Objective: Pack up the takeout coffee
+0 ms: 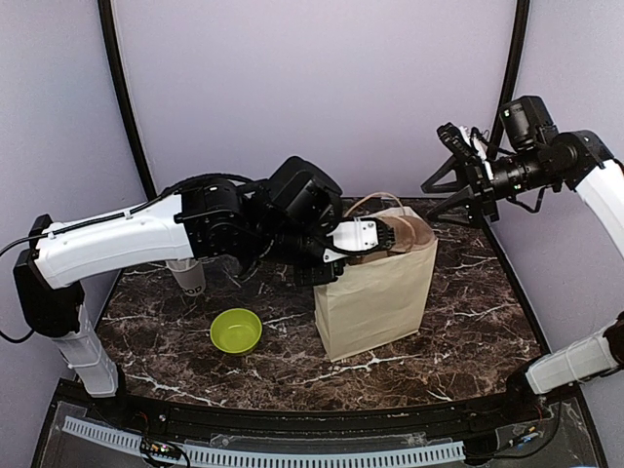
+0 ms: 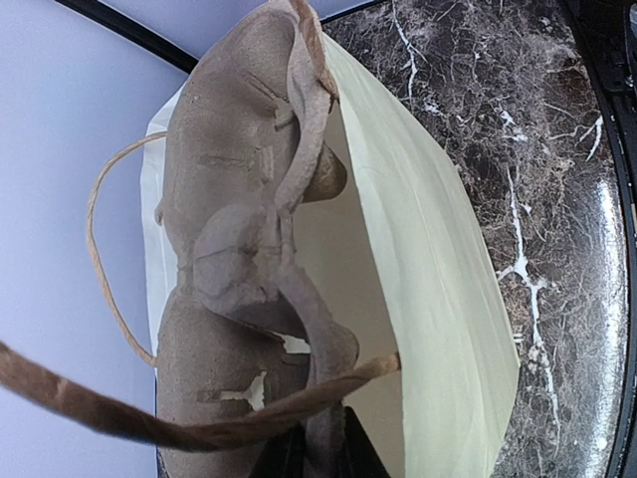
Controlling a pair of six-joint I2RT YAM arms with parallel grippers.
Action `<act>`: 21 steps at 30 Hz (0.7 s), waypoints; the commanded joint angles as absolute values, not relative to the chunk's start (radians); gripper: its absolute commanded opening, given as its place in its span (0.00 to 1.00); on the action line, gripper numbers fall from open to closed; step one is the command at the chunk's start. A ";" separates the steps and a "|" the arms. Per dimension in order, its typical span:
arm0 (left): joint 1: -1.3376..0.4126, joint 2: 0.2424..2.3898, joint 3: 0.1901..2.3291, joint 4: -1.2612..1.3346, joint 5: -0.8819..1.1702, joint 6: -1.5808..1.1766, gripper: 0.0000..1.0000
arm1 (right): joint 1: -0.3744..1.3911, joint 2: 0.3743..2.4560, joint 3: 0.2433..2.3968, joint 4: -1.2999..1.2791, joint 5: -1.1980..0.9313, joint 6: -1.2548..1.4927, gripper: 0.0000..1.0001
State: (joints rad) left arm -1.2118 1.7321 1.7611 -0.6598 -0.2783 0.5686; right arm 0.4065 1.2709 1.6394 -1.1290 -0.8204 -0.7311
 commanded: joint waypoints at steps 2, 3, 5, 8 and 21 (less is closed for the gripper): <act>-1.221 1.751 1.769 -0.676 -0.315 0.545 0.14 | 0.373 1.295 1.621 -1.016 -0.762 -0.644 0.66; -1.221 1.753 1.768 -0.676 -0.315 0.545 0.14 | 0.373 1.299 1.617 -1.009 -0.756 -0.637 0.66; -1.222 1.757 1.767 -0.676 -0.314 0.542 0.14 | 0.371 1.306 1.606 -0.996 -0.754 -0.632 0.66; -1.224 1.763 1.782 -0.682 -0.336 0.520 0.13 | 0.370 1.314 1.597 -0.966 -0.730 -0.600 0.66; -1.229 1.649 1.697 -0.575 -0.399 0.465 0.11 | 0.359 1.394 1.595 -0.856 -0.495 -0.399 0.67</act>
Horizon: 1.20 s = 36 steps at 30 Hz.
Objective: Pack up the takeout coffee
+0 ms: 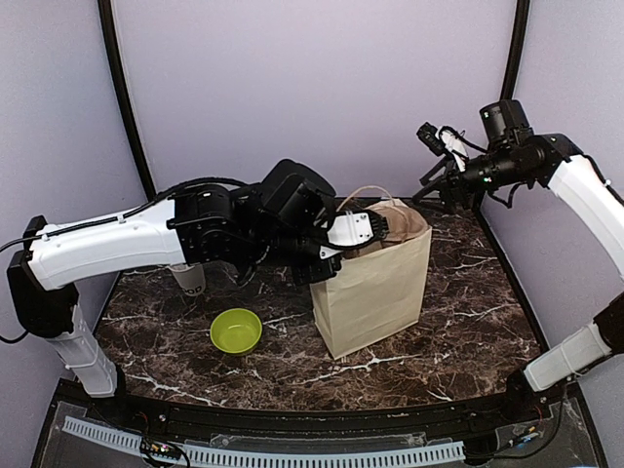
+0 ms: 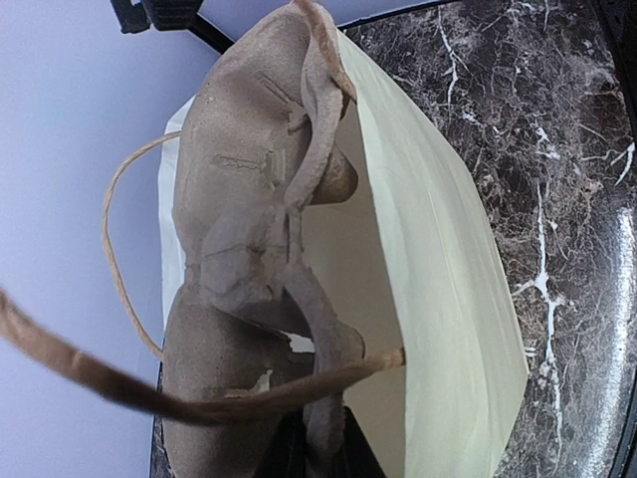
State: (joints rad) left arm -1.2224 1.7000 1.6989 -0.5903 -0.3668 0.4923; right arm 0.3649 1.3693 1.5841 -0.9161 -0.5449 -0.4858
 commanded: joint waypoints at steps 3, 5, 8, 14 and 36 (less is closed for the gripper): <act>-1.231 1.689 1.751 -0.641 -0.410 0.442 0.10 | 0.359 1.416 1.607 -0.850 -0.480 -0.375 0.68; -1.236 1.704 1.767 -0.663 -0.426 0.435 0.10 | 0.359 1.426 1.606 -0.840 -0.461 -0.361 0.67; -1.238 1.730 1.786 -0.698 -0.447 0.420 0.10 | 0.358 1.442 1.600 -0.829 -0.433 -0.348 0.67; -1.238 1.798 1.847 -0.785 -0.482 0.387 0.09 | 0.357 1.437 1.590 -0.805 -0.418 -0.327 0.67; -1.239 1.974 2.015 -0.875 -0.497 0.373 0.08 | 0.333 1.465 1.495 -0.731 -0.311 -0.294 0.68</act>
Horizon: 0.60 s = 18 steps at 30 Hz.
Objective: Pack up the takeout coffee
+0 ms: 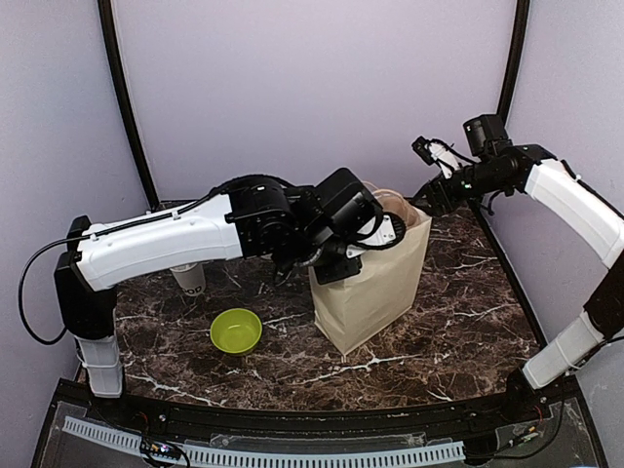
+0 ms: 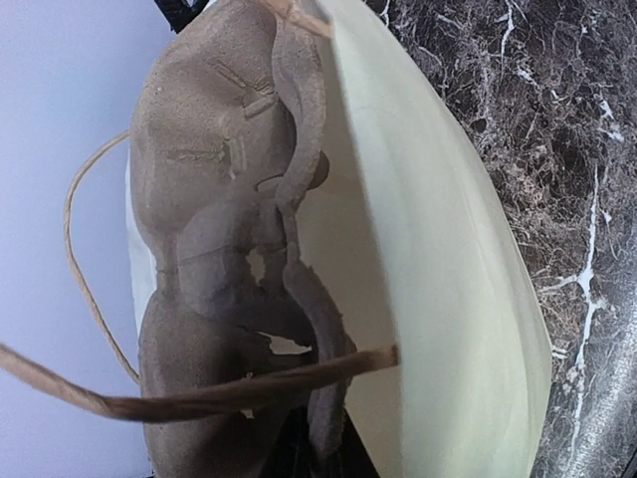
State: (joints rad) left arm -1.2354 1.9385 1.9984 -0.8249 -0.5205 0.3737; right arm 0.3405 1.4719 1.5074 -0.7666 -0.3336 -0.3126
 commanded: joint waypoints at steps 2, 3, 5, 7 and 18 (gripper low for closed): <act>-1.239 1.974 2.023 -0.867 -0.488 0.373 0.09 | 0.323 1.456 1.503 -0.727 -0.304 -0.288 0.69; -1.239 1.974 2.024 -0.864 -0.484 0.372 0.10 | 0.317 1.454 1.508 -0.725 -0.302 -0.285 0.69; -1.239 1.971 2.024 -0.861 -0.478 0.369 0.12 | 0.307 1.456 1.516 -0.725 -0.300 -0.285 0.69; -1.239 1.964 2.022 -0.858 -0.476 0.366 0.19 | 0.300 1.464 1.525 -0.729 -0.297 -0.283 0.69; -1.239 1.693 1.862 -0.636 -0.386 0.365 0.67 | 0.290 1.470 1.533 -0.735 -0.300 -0.288 0.69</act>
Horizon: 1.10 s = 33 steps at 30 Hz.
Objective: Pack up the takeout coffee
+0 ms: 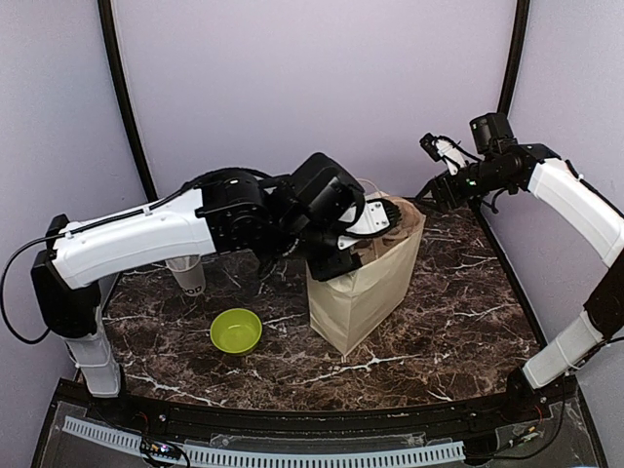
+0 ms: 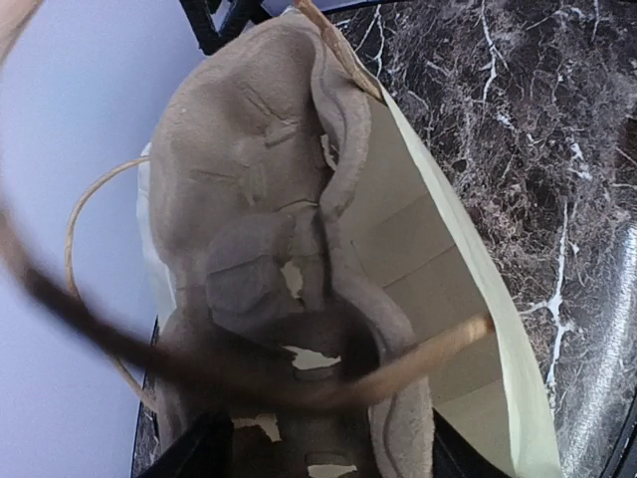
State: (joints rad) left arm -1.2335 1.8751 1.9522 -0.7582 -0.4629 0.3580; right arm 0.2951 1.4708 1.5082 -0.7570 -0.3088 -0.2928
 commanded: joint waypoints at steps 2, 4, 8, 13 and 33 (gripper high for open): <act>-1.237 1.620 1.800 -0.561 -0.361 0.373 0.75 | 0.288 1.471 1.530 -0.733 -0.301 -0.289 0.69; -1.229 1.566 1.754 -0.516 -0.326 0.372 0.81 | 0.288 1.472 1.529 -0.736 -0.306 -0.289 0.69; -1.191 1.517 1.716 -0.508 -0.262 0.344 0.85 | 0.288 1.478 1.531 -0.736 -0.317 -0.289 0.69; -1.163 1.506 1.706 -0.523 -0.239 0.312 0.79 | 0.288 1.474 1.532 -0.738 -0.344 -0.290 0.68; -0.910 1.746 1.901 -0.554 0.088 -0.033 0.88 | 0.288 1.422 1.494 -0.757 -0.494 -0.360 0.68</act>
